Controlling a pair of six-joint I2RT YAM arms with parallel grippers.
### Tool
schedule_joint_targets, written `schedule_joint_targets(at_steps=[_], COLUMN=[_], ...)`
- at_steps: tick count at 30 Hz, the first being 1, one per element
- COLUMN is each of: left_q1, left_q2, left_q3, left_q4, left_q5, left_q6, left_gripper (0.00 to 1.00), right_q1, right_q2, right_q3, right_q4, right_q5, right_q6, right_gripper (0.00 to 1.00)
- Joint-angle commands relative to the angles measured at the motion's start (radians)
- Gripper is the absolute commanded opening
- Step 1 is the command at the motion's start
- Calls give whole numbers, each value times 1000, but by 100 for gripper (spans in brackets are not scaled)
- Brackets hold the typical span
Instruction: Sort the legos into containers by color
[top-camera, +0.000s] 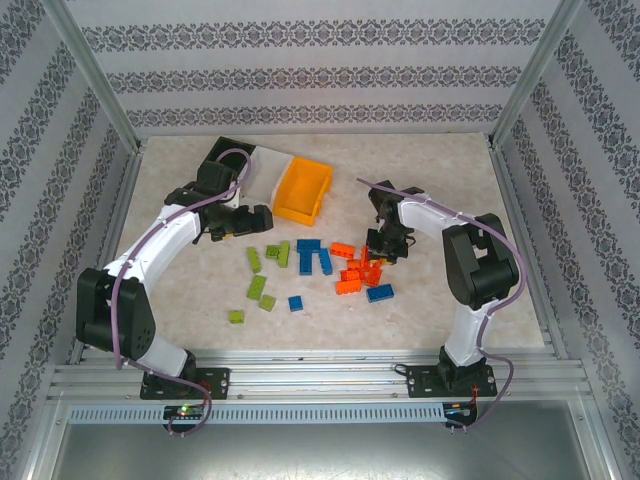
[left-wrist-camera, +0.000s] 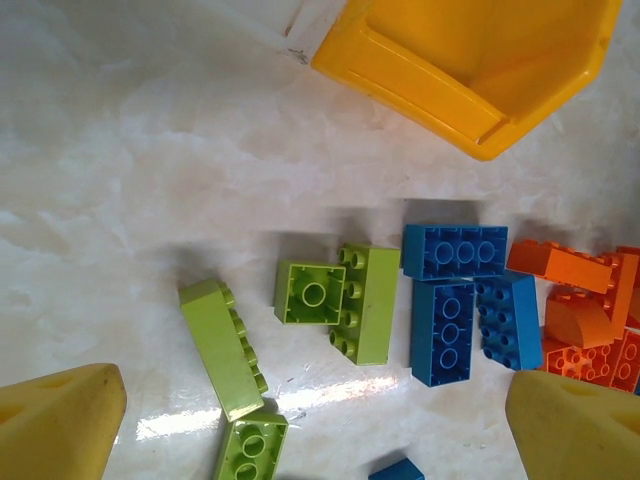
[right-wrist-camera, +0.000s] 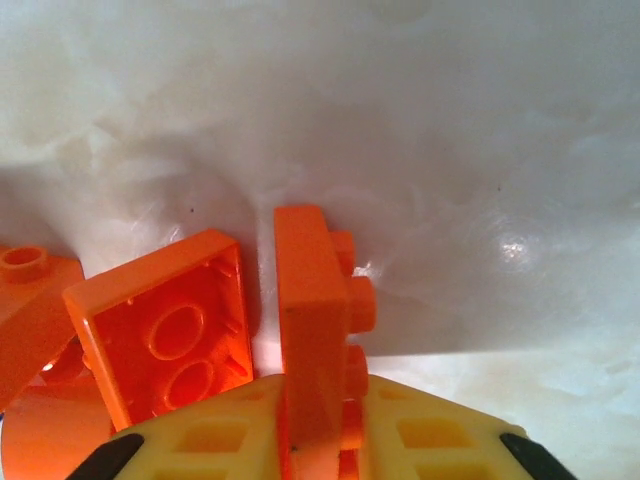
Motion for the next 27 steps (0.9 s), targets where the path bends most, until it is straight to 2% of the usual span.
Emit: schedule_joint_targets(at_steps=[1,7,12,15,20,27], left_q1=[13,13,14,19,31,47], left_q2=[-1,17,3,-14,-59,-153], left_q3=[7,13,0,-8,-40,-93], left_q4=[16,37,44,43,56,30], left_q5=[-8,24,26,30,33,44], left_q6=[11,-15,-17,-17,-29,-35], left_gripper=[98,98,98,98,98,98], right_q1=[-9,-29,-46,-40,18,114], right_q2=[-7,-107,-160,-145,-34,234], right_q3=[-8,10,154,283,524,882], right_q4=[5,-9,-52,-53,-59,-156], right_q5=[35,80,63,-15,-107,-111], right_q6=[0,7,19,47,100,96], right_gripper=[17,5,4,4,4,4])
